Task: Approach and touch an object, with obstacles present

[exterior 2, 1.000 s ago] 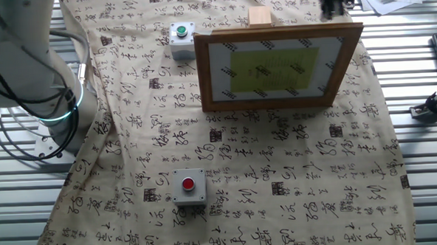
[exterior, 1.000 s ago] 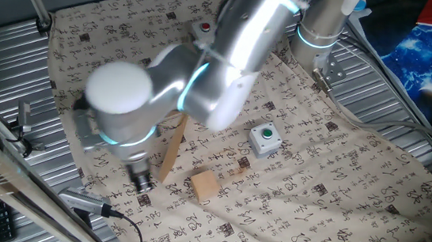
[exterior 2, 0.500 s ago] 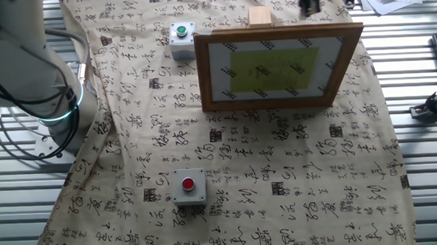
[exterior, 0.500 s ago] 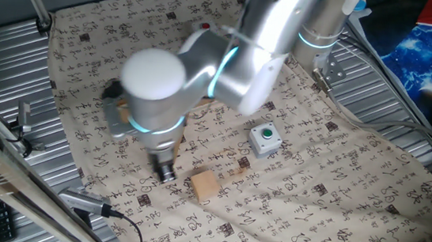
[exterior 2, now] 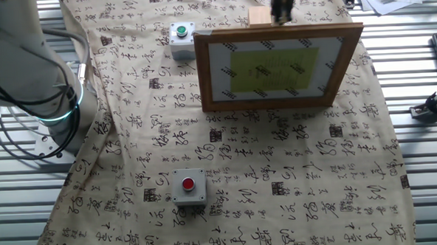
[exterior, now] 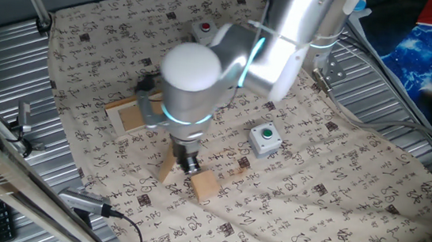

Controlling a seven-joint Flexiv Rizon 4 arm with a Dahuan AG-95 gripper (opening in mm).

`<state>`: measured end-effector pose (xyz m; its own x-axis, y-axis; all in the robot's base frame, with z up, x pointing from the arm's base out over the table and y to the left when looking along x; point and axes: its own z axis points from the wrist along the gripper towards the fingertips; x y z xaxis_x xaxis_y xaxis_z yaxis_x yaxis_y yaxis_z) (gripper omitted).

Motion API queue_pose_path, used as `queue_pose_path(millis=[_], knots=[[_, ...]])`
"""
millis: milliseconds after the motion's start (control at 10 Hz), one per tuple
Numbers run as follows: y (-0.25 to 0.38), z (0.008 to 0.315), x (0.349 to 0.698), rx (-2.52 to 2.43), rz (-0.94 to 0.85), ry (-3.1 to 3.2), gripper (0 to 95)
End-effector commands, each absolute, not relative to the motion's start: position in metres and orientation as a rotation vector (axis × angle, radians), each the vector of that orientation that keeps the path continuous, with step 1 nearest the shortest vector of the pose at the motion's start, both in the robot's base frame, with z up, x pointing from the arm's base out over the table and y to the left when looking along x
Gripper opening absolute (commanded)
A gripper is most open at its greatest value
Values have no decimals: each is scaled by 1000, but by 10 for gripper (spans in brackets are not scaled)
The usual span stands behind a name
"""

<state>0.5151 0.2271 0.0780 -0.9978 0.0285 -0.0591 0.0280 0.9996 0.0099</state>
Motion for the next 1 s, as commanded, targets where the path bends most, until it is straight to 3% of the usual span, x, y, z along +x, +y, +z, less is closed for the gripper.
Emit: queue_pose_path(millis=[100, 1000], knots=[[229, 72, 510, 41, 12, 3083, 0], [233, 63, 505, 9, 5, 3085, 0]])
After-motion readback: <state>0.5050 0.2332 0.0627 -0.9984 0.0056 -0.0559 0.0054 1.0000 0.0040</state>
